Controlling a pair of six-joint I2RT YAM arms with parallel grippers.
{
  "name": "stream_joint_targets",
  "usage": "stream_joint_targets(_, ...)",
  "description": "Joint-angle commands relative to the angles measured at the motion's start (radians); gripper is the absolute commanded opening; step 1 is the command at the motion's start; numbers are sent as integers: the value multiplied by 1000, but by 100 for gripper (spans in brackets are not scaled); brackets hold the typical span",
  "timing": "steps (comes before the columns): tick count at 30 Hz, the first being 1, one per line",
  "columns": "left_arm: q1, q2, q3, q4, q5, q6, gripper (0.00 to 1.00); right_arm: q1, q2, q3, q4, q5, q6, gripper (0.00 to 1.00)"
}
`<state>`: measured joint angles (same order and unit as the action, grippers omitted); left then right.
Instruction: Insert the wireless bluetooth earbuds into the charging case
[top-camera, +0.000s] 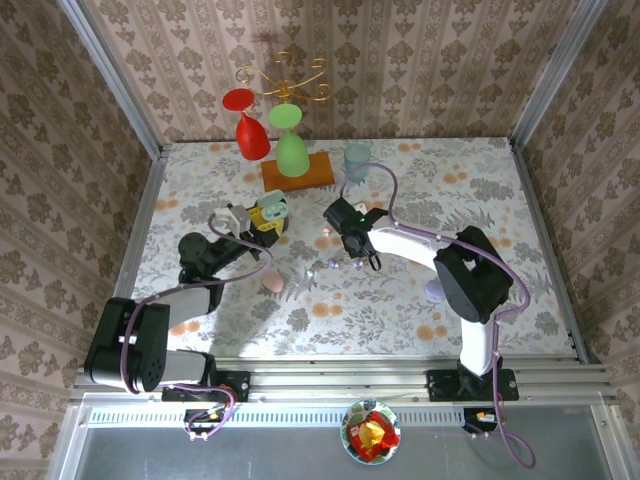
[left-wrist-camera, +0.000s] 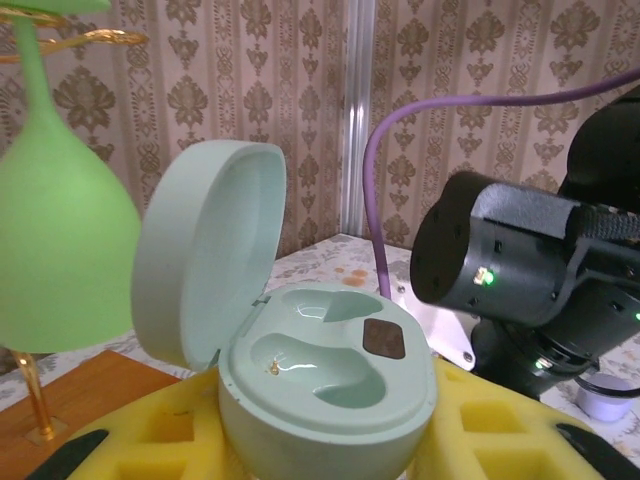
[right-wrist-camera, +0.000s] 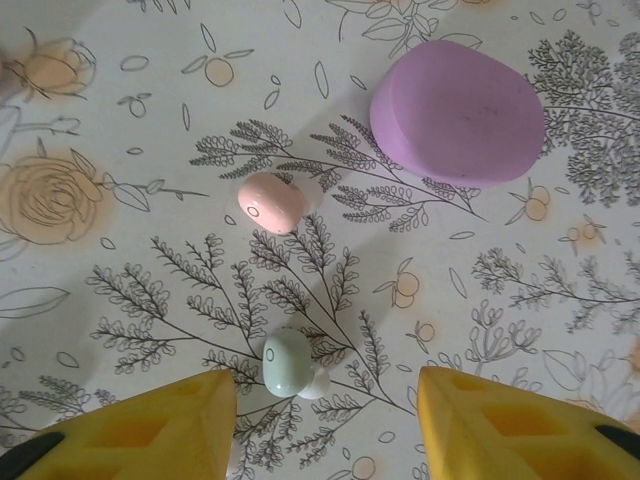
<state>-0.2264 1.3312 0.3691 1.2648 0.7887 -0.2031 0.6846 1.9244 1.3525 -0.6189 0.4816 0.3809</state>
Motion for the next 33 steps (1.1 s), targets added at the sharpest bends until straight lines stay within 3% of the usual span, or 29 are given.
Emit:
stream_joint_targets(1,15,-27,-10,25,19,8,35,19,51,58,-74,116,-25,51)
stream_joint_targets(33,19,-24,-10,26,35,8,35,59,249,183,-178,199,-86,30)
